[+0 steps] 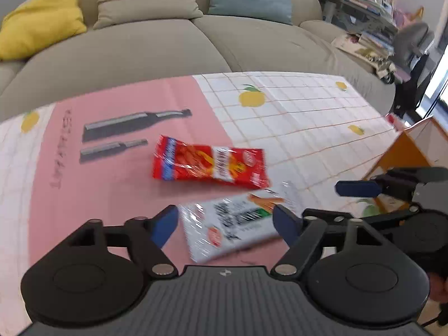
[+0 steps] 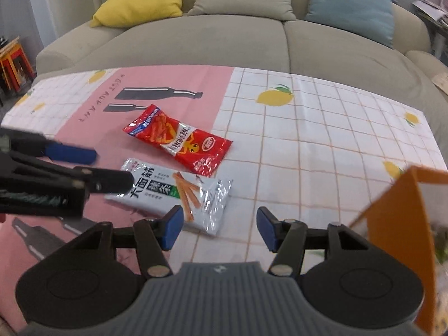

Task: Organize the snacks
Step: 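Grasp the red spicy strip pack with the left tool while the right tool grasps the white stick pack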

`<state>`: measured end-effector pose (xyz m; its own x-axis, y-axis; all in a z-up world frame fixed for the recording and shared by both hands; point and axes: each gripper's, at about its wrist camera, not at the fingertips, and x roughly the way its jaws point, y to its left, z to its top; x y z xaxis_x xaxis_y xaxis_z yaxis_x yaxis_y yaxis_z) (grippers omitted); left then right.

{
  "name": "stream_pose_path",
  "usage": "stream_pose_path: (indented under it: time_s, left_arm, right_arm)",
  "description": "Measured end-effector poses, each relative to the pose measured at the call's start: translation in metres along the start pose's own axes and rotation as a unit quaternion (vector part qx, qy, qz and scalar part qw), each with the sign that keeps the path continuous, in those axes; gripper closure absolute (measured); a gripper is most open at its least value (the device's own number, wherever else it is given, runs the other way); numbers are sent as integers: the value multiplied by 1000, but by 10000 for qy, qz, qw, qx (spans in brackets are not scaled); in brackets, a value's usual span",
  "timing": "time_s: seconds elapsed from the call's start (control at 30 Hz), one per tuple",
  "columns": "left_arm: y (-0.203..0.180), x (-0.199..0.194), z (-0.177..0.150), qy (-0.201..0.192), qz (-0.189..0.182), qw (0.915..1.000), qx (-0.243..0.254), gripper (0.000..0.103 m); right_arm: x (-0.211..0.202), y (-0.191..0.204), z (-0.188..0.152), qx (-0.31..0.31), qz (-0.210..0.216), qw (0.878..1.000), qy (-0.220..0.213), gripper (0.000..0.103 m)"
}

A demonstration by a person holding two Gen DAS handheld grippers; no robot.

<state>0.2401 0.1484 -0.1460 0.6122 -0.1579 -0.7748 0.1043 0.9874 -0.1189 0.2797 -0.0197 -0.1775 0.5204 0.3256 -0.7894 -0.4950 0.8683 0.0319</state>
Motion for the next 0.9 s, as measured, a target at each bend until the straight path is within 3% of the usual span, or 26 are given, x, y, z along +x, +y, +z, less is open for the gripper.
stream_pose_path:
  time_s: [0.07,0.17,0.23,0.33,0.47,0.57,0.67,0.77,0.83,0.9]
  left_arm:
    - [10,7,7,8,117,9999,-32,15]
    - [31,17,18,29,-96,9986,-528,16]
    - [45,27,24,92,-212,9958,-891,25]
    - [57,41,31,133,-123,9927,-1191,30]
    - [66,55,37,138,2,9913,-1307,44]
    - [70,64,39,186,-10,9903,-1376,60]
    - [69,70,36,206,-3,9900,-1395,74]
    - [65,67,34,91,-11,9911,-1331,91]
    - [60,62,31,23,57,9918,-1280,98]
    - [57,56,26,16,95,9911,-1327,101]
  right_arm:
    - [10,0,5,27,-28,10000,-21,46]
    - [22,1,13,137,21,9999,-43,46]
    - [30,3,17,143,6,9999,-63,46]
    - [39,6,21,197,-26,9998,-56,46]
    - [47,6,25,279,-51,9996,-47,52]
    - [51,5,24,308,-52,9995,-1,56]
    - [55,3,20,383,-30,9992,61,64]
    - [53,6,16,353,4,9994,-17,82]
    - [52,9,15,254,-108,9996,-53,103]
    - [55,8,12,338,-99,9993,141,103]
